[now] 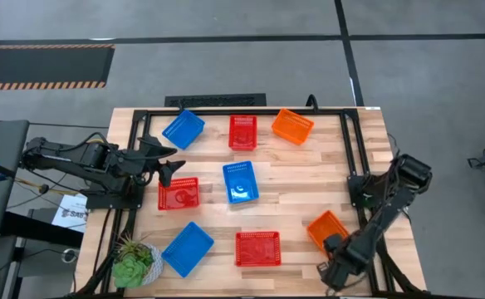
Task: Stack baskets by color
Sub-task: Move the stacked orange bins to the middle right of the table
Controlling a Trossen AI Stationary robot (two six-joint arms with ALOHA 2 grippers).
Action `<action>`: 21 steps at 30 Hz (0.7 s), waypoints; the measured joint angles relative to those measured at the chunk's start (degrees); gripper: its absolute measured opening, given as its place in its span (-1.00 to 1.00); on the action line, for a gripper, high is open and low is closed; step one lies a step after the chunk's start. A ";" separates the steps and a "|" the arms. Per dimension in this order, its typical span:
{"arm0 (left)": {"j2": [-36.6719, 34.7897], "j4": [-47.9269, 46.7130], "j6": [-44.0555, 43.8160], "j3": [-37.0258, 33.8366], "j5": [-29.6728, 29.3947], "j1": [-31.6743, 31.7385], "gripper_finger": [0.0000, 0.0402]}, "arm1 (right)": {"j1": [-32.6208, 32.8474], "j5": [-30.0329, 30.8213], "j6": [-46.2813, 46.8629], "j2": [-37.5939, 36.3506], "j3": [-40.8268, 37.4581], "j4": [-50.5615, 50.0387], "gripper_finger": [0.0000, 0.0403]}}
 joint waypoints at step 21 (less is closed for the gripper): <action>-0.02 0.47 -2.09 0.00 -0.71 -0.01 0.31 | -36.52 17.65 -56.91 -0.02 -3.06 -9.31 -0.16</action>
